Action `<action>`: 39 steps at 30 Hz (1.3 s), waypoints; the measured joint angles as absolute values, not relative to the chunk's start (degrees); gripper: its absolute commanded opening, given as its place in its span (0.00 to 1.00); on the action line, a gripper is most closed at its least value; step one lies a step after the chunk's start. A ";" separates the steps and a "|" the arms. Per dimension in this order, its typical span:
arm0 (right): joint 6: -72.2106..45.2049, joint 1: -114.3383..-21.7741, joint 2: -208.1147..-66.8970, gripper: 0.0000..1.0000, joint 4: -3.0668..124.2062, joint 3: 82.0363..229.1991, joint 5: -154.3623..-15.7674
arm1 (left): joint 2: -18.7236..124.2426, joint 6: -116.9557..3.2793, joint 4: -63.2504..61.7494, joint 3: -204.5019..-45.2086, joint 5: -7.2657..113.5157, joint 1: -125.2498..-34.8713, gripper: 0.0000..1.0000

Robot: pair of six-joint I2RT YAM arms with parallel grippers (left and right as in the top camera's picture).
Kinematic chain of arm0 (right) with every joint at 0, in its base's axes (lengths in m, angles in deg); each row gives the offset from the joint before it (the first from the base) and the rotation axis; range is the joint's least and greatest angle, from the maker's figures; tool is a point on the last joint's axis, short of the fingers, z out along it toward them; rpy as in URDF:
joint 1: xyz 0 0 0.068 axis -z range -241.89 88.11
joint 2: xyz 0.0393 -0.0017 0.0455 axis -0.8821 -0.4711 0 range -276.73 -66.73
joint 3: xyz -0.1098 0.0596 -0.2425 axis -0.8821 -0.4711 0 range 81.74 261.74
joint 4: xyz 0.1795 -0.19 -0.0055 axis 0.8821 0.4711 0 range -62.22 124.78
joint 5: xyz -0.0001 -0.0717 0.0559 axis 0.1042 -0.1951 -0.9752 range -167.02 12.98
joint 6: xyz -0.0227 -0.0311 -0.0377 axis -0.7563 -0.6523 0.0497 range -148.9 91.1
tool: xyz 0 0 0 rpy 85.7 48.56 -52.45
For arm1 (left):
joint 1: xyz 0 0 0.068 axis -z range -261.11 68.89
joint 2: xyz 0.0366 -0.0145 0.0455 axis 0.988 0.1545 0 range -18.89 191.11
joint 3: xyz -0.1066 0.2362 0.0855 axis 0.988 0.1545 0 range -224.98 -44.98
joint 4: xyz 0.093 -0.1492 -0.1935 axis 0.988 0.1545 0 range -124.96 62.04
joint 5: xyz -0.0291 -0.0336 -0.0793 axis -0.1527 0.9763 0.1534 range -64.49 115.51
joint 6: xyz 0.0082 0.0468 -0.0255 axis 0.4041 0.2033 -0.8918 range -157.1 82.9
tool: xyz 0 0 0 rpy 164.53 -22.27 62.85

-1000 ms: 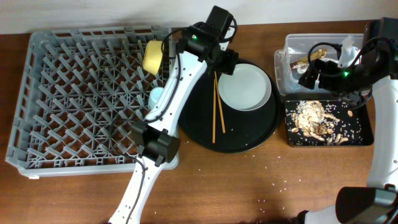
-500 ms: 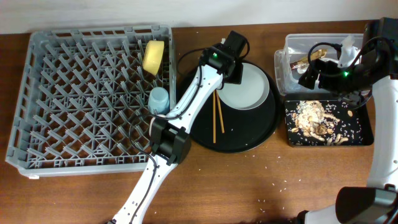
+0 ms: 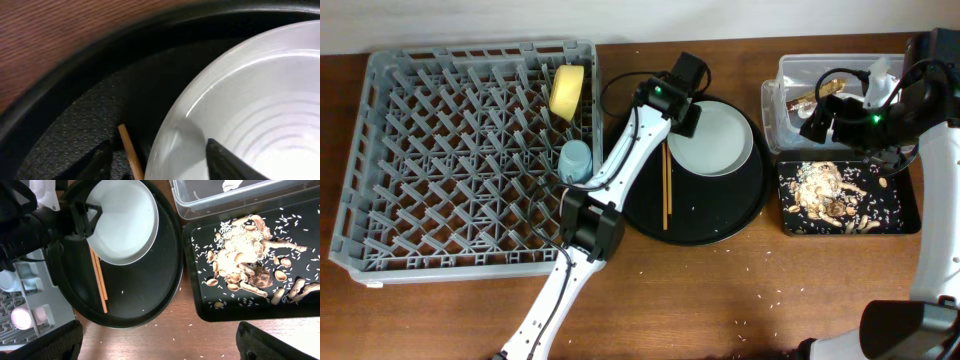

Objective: Sort waste into correct bins and load items into the dishwasher rack
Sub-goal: 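Grasp the white plate rim with the left gripper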

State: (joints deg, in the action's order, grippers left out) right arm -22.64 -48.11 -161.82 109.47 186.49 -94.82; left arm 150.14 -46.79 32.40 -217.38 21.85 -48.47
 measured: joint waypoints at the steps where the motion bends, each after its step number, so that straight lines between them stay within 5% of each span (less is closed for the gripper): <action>1: -22.66 -48.11 -161.80 0.99 109.47 186.49 -94.82 | 150.14 -46.71 32.44 -217.38 21.83 -48.47 0.54; 29: -22.66 -48.11 -161.80 0.99 109.47 186.49 -94.82 | 150.21 -43.93 28.61 -217.38 21.80 -47.22 0.46; 34: -22.66 -48.11 -161.80 0.98 109.45 186.49 -94.82 | 150.84 -43.67 28.59 -217.38 21.41 -46.72 0.11; 39: -22.64 -48.11 -161.80 0.98 109.45 186.49 -94.82 | 150.97 -42.88 28.51 -218.21 22.07 -46.76 0.01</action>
State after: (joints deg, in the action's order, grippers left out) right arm -22.64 -48.11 -161.80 109.45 186.49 -94.82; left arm 150.97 -42.88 28.51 -218.21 22.07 -46.76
